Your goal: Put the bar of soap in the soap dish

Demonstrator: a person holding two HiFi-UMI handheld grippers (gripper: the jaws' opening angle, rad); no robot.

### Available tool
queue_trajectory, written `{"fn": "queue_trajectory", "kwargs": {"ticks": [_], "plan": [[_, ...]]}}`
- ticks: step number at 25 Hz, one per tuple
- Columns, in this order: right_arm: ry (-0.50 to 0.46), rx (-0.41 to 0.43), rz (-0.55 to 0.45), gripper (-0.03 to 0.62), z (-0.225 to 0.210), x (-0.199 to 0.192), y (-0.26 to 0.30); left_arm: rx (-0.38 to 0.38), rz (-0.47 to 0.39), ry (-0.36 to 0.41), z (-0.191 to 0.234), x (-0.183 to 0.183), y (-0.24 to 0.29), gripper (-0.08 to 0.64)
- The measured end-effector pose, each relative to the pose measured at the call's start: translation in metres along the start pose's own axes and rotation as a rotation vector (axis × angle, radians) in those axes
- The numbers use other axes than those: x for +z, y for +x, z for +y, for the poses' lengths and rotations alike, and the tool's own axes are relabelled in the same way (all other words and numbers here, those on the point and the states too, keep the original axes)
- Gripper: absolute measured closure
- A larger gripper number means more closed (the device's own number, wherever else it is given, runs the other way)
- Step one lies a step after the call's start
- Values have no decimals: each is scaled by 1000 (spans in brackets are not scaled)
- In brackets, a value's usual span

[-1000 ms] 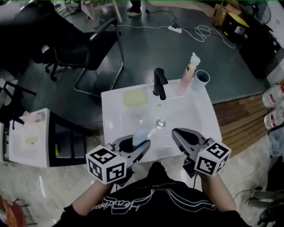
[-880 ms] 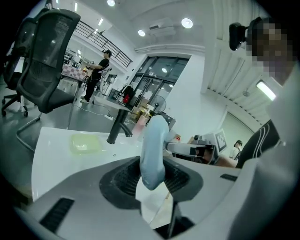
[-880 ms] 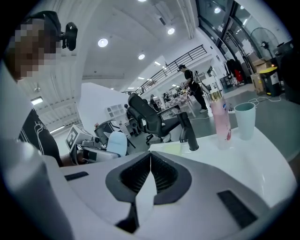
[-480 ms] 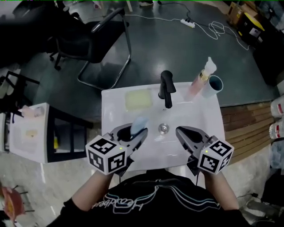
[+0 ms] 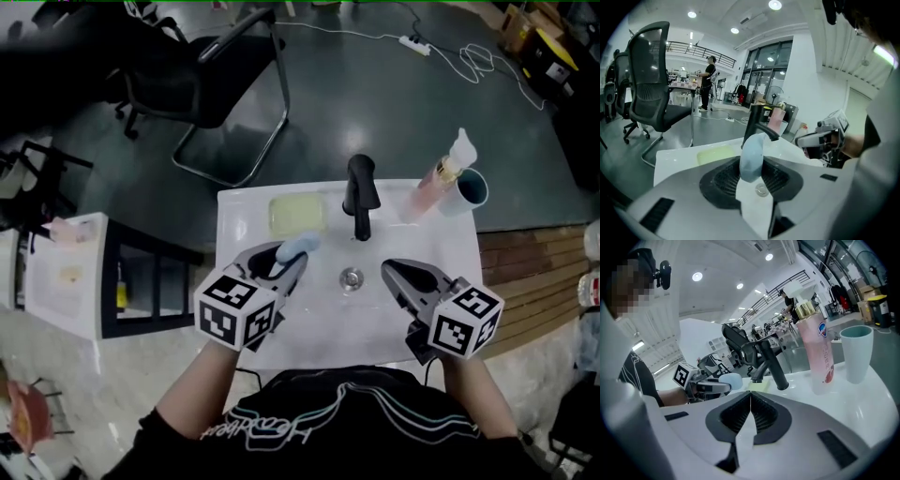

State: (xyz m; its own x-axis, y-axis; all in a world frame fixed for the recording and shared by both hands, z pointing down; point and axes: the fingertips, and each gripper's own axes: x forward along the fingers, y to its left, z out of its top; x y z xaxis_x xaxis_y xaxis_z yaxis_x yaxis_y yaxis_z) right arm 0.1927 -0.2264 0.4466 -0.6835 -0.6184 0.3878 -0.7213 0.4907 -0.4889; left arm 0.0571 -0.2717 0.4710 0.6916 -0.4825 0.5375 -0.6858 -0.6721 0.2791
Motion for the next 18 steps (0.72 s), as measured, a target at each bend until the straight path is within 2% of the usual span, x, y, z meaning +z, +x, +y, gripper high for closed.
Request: {"fn": "queue_trajectory", "kwargs": {"ticks": [8,18], "plan": [[12,1,47,566,-19,-13,2,62,33,0,37,0,34,419],[16,-15,69,566,-35,-18,0,36,137,-39,59,-4,78,418]]}}
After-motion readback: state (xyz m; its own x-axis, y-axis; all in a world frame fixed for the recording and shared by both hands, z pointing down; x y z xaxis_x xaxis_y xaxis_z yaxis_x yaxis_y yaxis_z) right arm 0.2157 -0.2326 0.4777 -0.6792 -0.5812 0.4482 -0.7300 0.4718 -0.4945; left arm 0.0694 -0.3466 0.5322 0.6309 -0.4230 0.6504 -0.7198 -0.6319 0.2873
